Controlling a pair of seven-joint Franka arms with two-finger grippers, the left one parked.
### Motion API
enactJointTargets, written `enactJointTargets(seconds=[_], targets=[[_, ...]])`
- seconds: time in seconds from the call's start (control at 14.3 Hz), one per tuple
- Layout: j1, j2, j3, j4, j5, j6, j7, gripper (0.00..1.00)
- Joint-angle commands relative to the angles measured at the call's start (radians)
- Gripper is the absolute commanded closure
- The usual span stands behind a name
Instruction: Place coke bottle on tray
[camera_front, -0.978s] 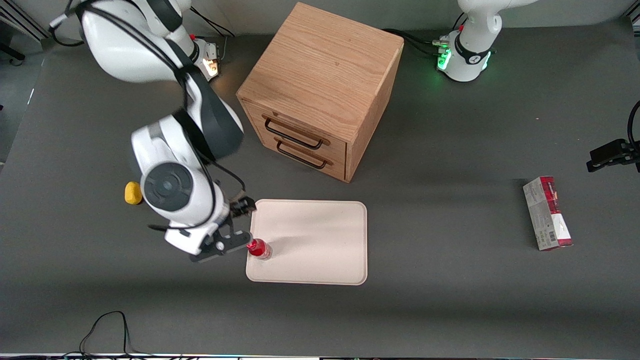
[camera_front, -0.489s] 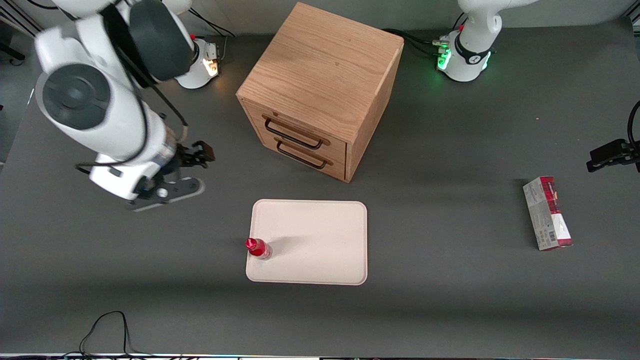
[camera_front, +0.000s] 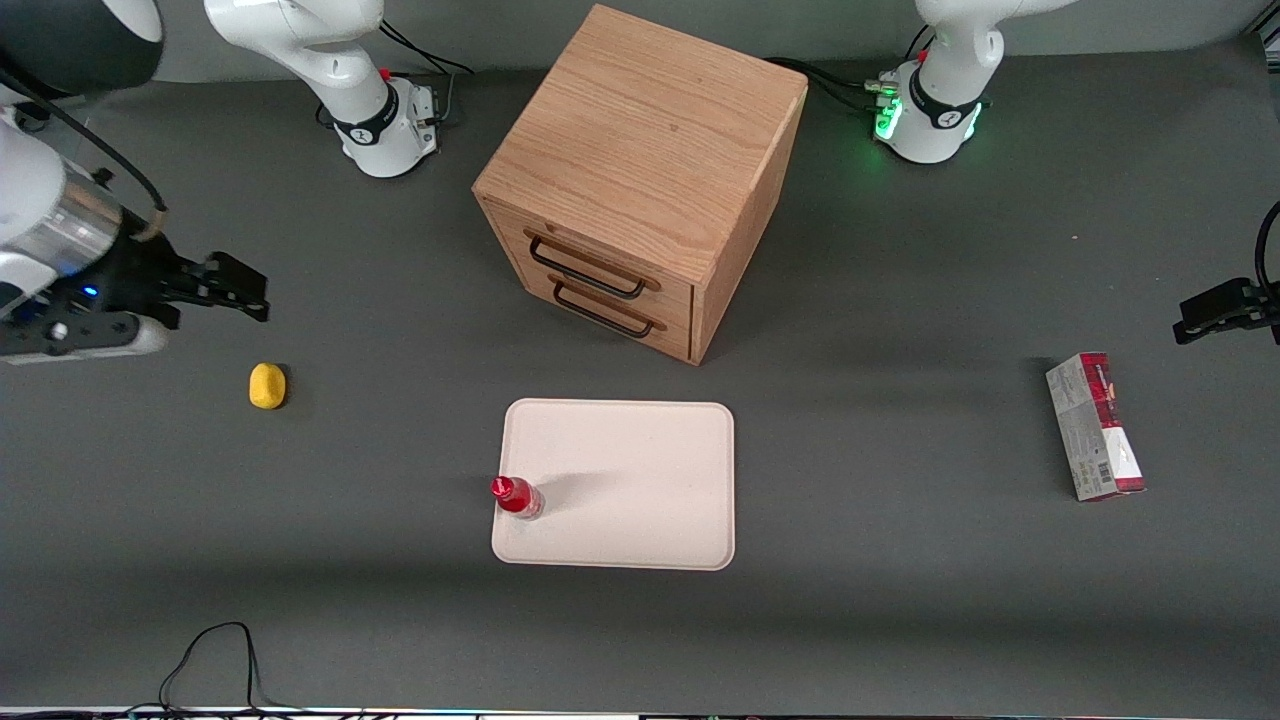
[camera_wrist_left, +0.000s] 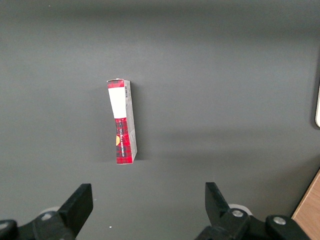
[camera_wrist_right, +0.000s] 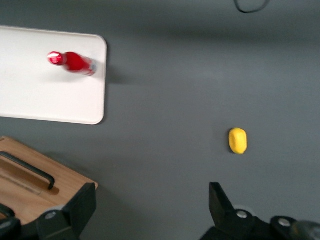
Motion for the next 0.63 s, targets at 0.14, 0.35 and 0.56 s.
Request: enactJointTargets(seconds=[0.14,0.35,0.56], targets=[[-0.016,-0.083,-0.098,-0.115,0.018,0.065,-0.129,0.0],[-0.018,-0.081,-0.11,-0.115,0.009,0.038,-0.194,0.0],[-0.019,-0.069,-0.126,-0.106,0.009,0.027,-0.201,0.0]])
